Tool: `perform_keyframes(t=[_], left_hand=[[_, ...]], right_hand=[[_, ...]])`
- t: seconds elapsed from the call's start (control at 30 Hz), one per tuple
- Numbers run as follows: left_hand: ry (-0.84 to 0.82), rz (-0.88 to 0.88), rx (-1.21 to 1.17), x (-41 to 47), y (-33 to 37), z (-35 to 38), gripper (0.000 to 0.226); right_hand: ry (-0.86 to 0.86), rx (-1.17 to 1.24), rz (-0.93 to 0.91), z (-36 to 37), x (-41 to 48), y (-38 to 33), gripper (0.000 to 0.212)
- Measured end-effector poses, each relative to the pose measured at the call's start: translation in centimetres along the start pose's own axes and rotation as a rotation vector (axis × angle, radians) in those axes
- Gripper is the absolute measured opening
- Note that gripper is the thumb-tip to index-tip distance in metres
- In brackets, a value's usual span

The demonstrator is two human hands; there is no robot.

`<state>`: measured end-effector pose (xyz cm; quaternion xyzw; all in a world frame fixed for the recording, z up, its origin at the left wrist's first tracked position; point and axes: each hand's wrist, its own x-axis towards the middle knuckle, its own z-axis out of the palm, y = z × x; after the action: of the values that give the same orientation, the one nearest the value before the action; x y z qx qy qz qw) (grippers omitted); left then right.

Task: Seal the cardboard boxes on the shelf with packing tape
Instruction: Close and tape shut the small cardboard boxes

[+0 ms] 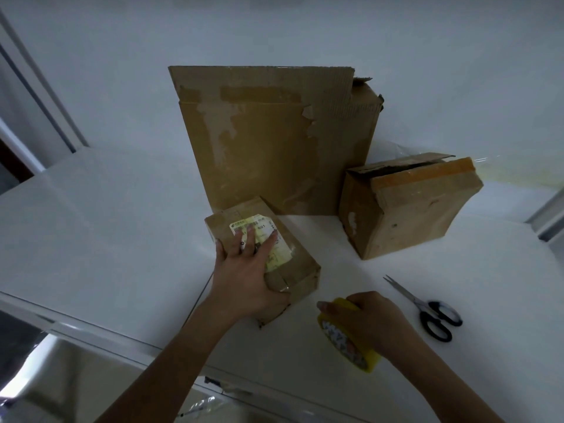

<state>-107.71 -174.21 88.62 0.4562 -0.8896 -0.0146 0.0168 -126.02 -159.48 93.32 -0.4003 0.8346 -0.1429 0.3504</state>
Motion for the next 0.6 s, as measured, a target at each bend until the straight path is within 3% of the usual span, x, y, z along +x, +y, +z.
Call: perform_keyframes(t=[0.17,0.3,0.4,0.6], left_hand=[[0.081,-0.003,-0.172,-0.7,0.1,0.6,0.119],[0.227,-0.091,-0.625,-2.7,1.3,1.8,0.116],[0.364,-0.183,-0.823,-4.5,2.4,3.0,0.103],[0.367,-0.207,-1.07,-5.7,3.2,3.6,0.081]], right_hand=[[-0.029,0.052,0.06,0.4,0.5,-0.4,0.053],[-0.11,0.207,0.065,0.5,1.1,-0.6,0.066],[-0.188,0.252,0.009,0.3,1.3,-0.8,0.074],[-0.314,0.272,-0.067,-0.5,1.2,-2.1,0.059]])
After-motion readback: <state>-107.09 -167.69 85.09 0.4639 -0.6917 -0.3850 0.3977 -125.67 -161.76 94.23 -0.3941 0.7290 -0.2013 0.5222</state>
